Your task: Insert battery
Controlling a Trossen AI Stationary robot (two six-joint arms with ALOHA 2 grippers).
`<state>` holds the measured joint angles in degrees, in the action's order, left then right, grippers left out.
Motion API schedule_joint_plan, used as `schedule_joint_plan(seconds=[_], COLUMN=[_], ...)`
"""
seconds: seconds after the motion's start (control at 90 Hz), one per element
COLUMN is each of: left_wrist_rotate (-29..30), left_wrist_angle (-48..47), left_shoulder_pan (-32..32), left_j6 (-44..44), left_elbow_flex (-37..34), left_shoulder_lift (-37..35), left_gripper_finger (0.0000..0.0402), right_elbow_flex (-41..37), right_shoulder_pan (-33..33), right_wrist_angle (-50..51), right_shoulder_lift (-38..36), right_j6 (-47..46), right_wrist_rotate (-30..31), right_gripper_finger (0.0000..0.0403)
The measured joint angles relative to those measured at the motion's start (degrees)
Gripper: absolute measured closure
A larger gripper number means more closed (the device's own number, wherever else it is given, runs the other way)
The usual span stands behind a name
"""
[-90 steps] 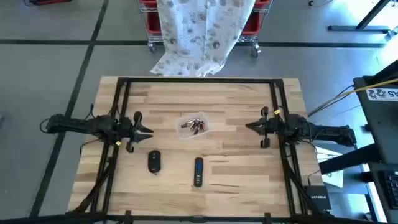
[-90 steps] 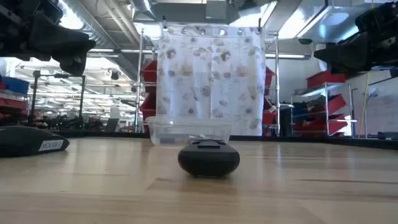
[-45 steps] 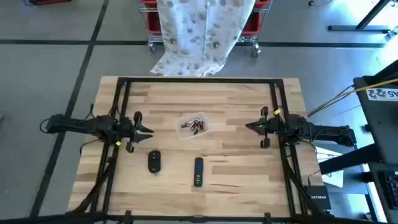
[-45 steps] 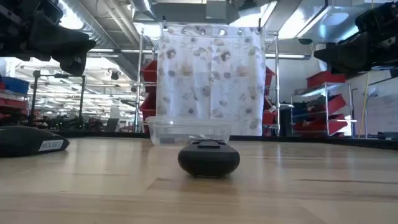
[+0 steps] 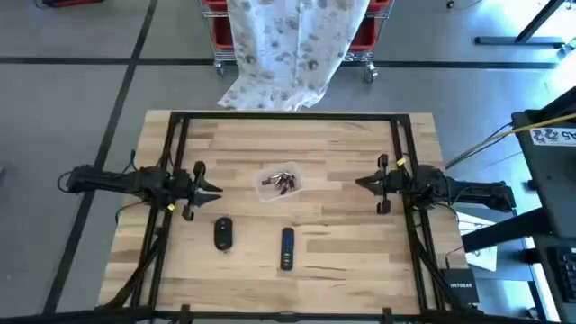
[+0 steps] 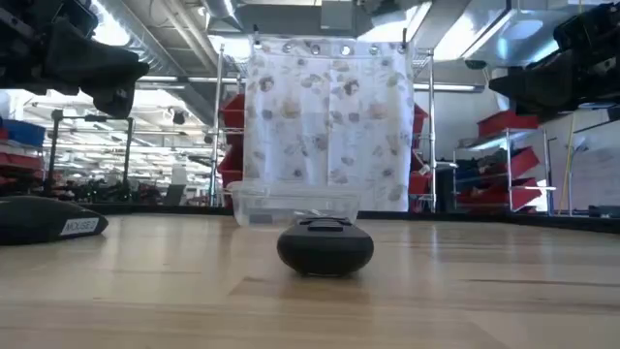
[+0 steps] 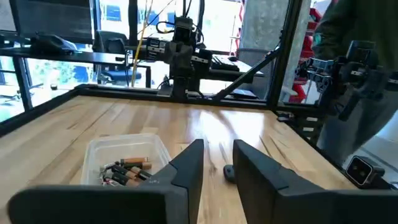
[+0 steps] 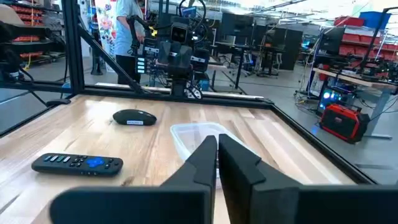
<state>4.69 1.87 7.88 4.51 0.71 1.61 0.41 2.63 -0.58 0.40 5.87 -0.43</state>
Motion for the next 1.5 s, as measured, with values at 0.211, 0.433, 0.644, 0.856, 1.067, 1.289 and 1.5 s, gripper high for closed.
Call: schedule_joint_plan(seconds=[0.211,0.433,0.644,0.856,1.067,1.289,1.5], left_wrist_rotate=[0.00,0.00,0.00,-0.01,0.00,-0.02,-0.14], left_wrist_angle=[-0.02,-0.02,-0.02,-0.01,-0.02,-0.02,5.99], left_shoulder_pan=[0.02,0.01,0.01,0.00,0.01,0.00,-0.01], left_j6=[-0.02,-0.01,-0.01,-0.01,-0.01,-0.01,2.17], left_elbow_flex=[0.00,0.00,-0.01,0.00,0.00,0.00,0.00], left_shoulder_lift=[-0.01,-0.01,0.00,-0.01,0.00,0.00,0.00], left_gripper_finger=[0.0333,0.0333,0.0333,0.0333,0.0333,0.0333,0.0333], right_elbow_flex=[0.01,0.01,0.01,0.02,0.00,0.00,0.00], right_shoulder_pan=[0.00,0.01,0.01,0.02,0.00,0.00,0.00], right_wrist_angle=[0.00,0.00,0.00,0.00,0.00,0.00,0.00], right_shoulder_lift=[-0.01,0.00,-0.02,-0.02,0.00,0.00,-0.01], right_j6=[0.01,0.01,0.01,0.00,0.00,0.00,0.01], right_wrist_rotate=[0.00,0.00,0.00,0.00,0.00,0.00,0.00], right_gripper_finger=[0.0403,0.0403,0.0403,0.0403,0.0403,0.0403,0.0403])
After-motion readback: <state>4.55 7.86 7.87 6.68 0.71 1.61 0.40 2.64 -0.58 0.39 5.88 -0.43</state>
